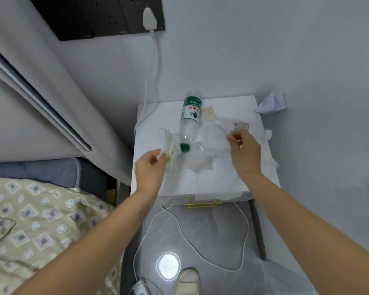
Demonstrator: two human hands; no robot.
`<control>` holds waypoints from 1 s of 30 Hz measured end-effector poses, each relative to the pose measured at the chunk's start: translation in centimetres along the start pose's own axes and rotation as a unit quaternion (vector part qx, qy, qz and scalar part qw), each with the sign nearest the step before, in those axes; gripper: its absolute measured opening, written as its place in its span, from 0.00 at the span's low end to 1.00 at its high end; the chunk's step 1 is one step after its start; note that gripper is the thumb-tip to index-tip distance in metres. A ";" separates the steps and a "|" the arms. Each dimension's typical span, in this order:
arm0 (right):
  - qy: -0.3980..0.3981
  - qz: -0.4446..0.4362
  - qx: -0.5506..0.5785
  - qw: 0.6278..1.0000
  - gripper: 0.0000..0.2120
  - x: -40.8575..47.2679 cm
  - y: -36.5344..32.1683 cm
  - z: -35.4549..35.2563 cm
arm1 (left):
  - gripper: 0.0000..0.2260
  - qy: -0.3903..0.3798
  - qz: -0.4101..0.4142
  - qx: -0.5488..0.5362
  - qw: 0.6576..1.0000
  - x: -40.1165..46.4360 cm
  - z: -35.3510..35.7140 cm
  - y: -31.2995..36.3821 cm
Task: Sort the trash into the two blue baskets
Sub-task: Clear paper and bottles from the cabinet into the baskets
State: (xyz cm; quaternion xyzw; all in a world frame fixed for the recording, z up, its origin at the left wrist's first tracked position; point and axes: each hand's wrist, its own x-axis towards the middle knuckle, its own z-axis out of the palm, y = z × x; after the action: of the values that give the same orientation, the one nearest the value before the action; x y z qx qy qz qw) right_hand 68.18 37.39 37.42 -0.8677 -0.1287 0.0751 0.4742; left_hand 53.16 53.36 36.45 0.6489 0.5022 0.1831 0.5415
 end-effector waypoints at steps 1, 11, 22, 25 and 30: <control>-0.005 0.013 0.043 0.999 0.02 0.0 -1.0 -0.6 | 0.12 -0.020 0.003 -0.016 1.000 -0.7 0.9 0.7; -0.185 0.076 0.169 0.965 0.06 -3.2 -4.7 0.2 | 0.17 -0.204 -0.051 -0.166 0.963 -6.3 5.4 6.5; -0.037 0.079 -0.060 0.994 0.08 -0.4 1.3 -4.0 | 0.06 -0.100 -0.162 -0.176 0.966 -5.1 2.8 3.0; -0.070 0.118 -0.177 0.975 0.21 0.8 4.9 -4.9 | 0.06 -0.099 -0.168 -0.168 0.966 -4.8 2.5 2.3; -0.139 0.146 -0.329 0.923 0.27 1.2 6.9 -4.1 | 0.06 -0.095 -0.173 -0.152 0.968 -4.2 2.3 1.3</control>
State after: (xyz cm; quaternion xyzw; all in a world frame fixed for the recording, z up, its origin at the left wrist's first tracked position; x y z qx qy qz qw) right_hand 71.43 30.95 33.82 -0.9650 -0.0823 0.2166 0.1231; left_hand 53.70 48.69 38.14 0.4761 0.5195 0.0981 0.7027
